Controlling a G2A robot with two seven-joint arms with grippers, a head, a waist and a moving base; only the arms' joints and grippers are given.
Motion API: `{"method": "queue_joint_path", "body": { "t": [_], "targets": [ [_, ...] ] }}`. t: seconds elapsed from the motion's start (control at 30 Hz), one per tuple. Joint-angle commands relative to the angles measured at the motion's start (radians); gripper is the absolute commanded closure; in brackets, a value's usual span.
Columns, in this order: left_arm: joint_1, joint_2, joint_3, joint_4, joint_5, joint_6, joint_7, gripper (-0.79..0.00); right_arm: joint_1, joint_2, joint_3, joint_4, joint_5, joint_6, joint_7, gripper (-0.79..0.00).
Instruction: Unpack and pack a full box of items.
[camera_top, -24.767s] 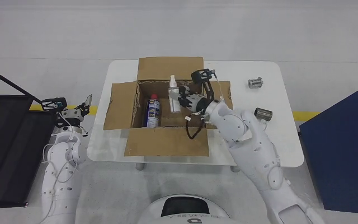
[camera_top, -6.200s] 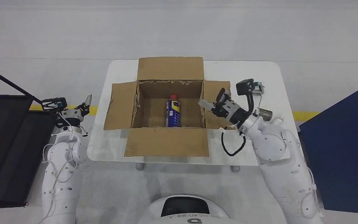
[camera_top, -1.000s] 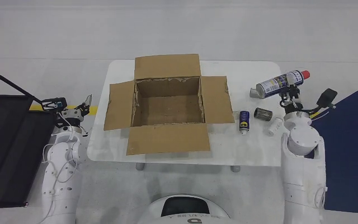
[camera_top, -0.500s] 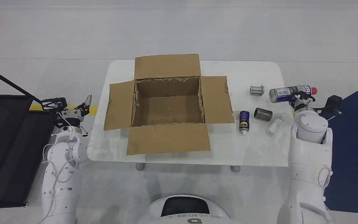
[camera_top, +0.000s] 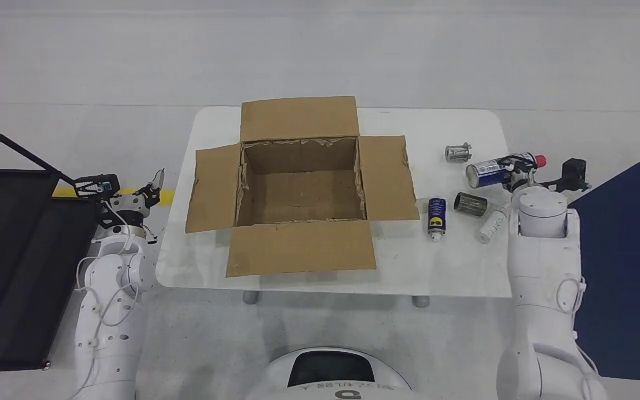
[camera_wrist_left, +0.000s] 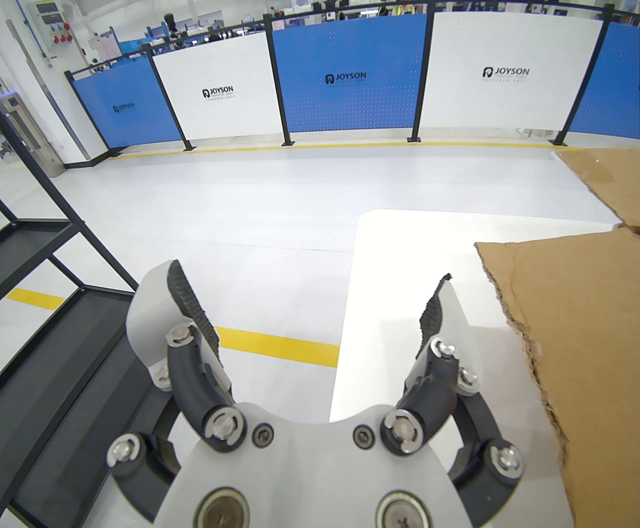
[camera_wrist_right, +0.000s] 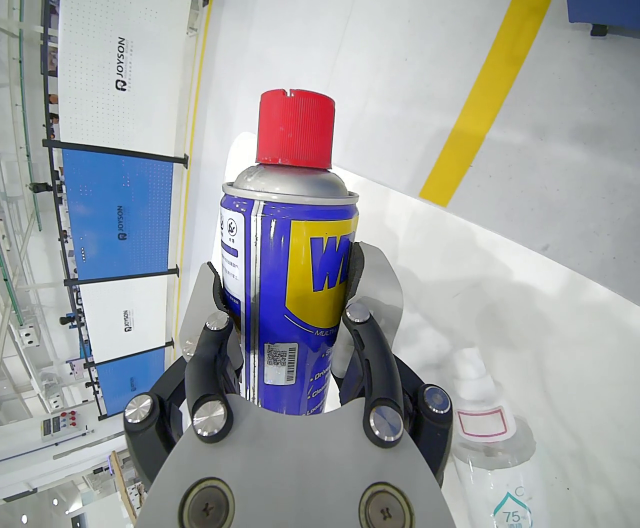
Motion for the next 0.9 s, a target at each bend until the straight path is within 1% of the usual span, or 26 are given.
{"method": "queue_joint_path", "body": {
  "t": [0.0, 0.37, 0.87],
  "targets": [
    [0.000, 0.000, 0.000, 0.000, 0.000, 0.000, 0.000, -0.785, 0.008, -0.001, -0.006, 0.008, 0.009, 0.000, -0.001, 0.000],
    [0.000, 0.000, 0.000, 0.000, 0.000, 0.000, 0.000, -0.785, 0.075, -0.002, -0.083, 0.088, -0.034, 0.056, 0.019, 0.000],
    [0.000, 0.000, 0.000, 0.000, 0.000, 0.000, 0.000, -0.785, 0.105, 0.005, -0.103, 0.153, -0.050, 0.083, 0.004, 0.000]
  ]
}}
